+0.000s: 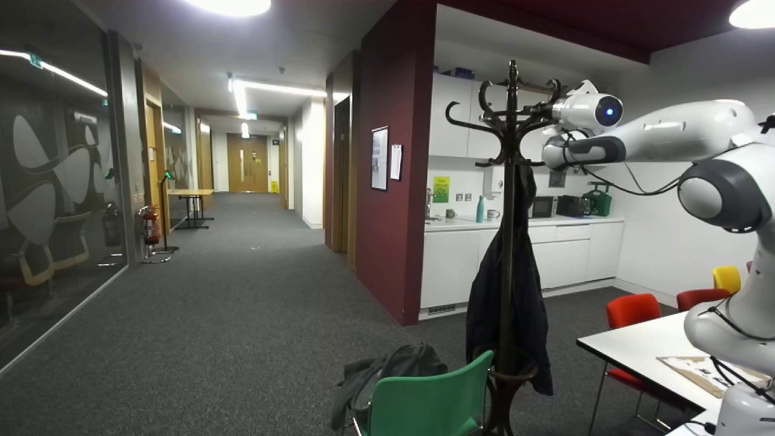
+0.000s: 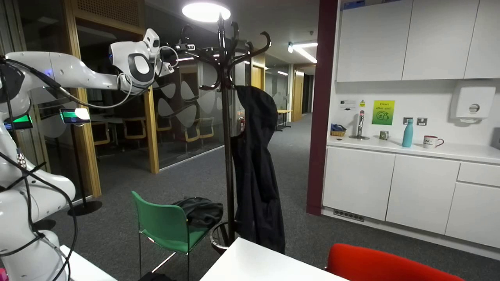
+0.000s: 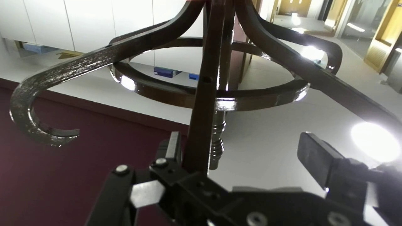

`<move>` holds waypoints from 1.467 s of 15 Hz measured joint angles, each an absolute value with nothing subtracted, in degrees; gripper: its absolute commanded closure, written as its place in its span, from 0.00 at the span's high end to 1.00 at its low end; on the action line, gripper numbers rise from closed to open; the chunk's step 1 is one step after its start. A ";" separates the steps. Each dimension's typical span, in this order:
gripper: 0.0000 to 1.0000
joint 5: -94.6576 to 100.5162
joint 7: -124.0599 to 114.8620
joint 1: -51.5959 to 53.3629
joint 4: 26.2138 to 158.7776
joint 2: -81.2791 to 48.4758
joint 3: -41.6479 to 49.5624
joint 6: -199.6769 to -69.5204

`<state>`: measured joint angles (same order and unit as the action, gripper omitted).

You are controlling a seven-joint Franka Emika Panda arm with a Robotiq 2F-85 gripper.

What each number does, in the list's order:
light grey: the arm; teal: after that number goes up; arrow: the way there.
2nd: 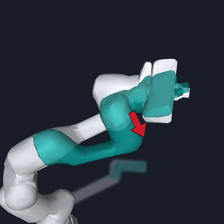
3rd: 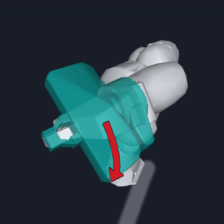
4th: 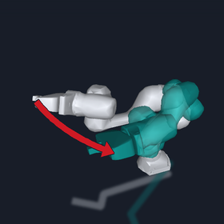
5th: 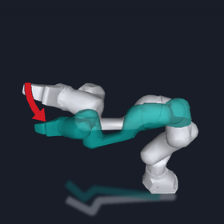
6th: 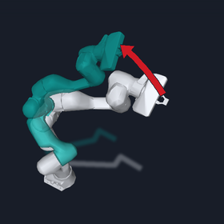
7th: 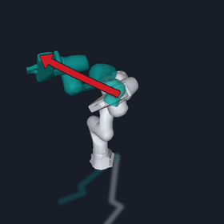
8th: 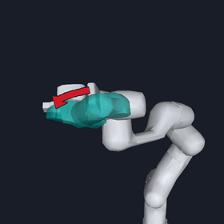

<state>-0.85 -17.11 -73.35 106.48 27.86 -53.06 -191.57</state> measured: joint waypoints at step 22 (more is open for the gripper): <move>1.00 -0.90 -17.01 -74.07 103.63 27.97 -60.67 -191.56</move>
<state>-0.90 -17.01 -74.07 103.63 27.97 -60.67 -191.56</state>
